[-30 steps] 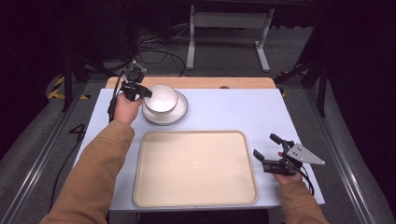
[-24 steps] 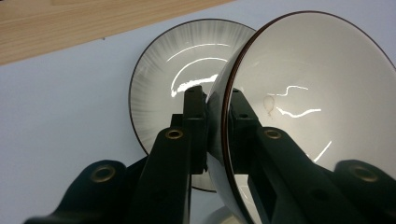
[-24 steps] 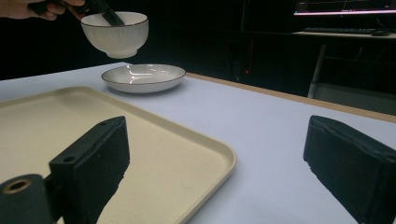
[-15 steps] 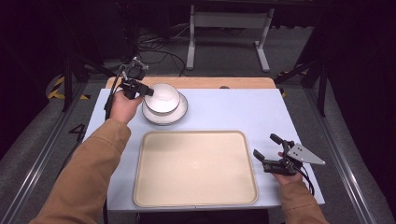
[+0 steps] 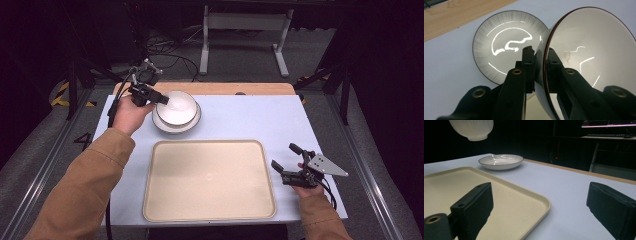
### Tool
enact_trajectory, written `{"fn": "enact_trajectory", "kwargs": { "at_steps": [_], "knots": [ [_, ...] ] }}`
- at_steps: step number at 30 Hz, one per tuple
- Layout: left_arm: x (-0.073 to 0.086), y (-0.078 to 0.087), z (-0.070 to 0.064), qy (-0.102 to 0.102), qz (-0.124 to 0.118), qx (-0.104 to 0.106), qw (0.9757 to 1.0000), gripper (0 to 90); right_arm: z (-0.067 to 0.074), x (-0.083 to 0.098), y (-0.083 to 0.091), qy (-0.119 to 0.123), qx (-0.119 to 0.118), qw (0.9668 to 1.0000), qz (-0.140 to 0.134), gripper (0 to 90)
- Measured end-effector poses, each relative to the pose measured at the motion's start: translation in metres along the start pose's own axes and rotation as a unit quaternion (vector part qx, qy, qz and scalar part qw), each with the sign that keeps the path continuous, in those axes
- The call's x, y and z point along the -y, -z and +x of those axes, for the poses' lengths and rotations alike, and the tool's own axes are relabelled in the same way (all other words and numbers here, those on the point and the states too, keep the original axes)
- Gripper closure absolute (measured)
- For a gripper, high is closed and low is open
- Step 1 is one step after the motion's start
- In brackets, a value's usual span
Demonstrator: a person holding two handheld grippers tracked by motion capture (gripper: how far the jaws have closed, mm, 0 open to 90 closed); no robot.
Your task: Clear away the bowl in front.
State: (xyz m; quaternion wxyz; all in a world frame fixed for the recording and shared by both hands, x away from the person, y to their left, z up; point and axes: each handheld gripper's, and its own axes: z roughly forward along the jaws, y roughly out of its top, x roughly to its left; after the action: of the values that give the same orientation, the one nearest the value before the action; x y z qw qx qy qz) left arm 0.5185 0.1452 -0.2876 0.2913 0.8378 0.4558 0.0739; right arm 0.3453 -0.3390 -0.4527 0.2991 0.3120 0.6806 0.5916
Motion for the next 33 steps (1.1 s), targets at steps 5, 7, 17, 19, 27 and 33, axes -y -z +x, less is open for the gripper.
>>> {"fn": "enact_trajectory", "kwargs": {
  "at_steps": [5,7,17,19,27,33],
  "knots": [
    [0.001,0.003,-0.016,-0.022,0.004,0.006,0.9997,81.7,0.000,0.000,0.000,0.001,-0.001,1.0000,0.000,7.8],
    [0.001,0.005,-0.022,-0.033,0.007,0.010,0.9994,81.7,0.000,0.000,0.000,0.001,-0.001,1.0000,0.000,7.8],
    [-0.001,0.008,-0.061,-0.082,0.009,0.041,0.9958,81.7,0.000,0.000,0.000,0.000,-0.002,1.0000,0.000,7.8],
    [-0.001,0.008,-0.068,-0.090,0.010,0.048,0.9948,81.7,0.000,0.000,0.000,0.001,-0.002,1.0000,0.000,7.8],
    [-0.001,0.010,-0.092,-0.121,0.015,0.067,0.9902,81.7,0.000,0.000,0.000,0.001,-0.004,1.0000,0.000,7.8],
    [0.001,0.012,-0.107,-0.154,0.015,0.087,0.9840,81.7,0.000,0.000,0.000,0.000,-0.004,1.0000,0.000,7.8]
  ]
}}
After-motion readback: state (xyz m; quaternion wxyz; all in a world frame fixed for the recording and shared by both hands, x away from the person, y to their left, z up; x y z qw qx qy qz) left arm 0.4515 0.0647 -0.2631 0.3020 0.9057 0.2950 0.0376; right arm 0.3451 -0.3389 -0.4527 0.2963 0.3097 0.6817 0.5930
